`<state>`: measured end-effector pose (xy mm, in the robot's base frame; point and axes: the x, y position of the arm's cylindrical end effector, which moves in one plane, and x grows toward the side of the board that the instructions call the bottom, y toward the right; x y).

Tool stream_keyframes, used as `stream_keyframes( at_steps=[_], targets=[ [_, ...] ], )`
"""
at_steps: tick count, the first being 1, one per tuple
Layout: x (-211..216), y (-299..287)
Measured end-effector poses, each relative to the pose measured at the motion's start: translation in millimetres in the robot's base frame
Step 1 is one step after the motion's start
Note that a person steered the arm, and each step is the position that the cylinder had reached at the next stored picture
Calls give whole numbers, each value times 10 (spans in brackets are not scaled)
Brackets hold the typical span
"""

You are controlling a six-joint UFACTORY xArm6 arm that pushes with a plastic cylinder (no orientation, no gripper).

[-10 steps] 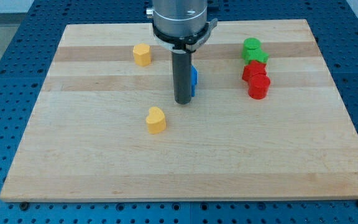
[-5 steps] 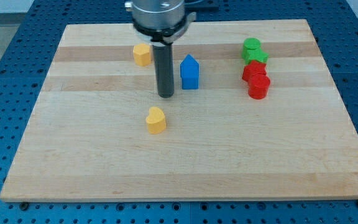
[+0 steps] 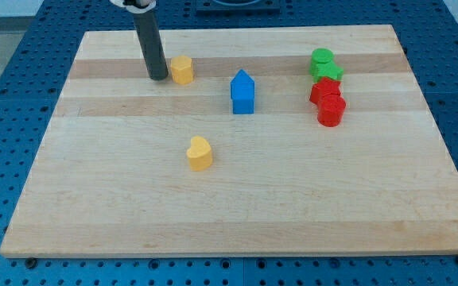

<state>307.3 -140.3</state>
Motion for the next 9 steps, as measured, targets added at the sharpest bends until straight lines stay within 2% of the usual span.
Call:
stream_keyframes(
  at_steps=[2, 4, 6, 9],
  targets=[
    [-121, 31],
    [79, 31],
    [61, 324],
    [-209, 491]
  ],
)
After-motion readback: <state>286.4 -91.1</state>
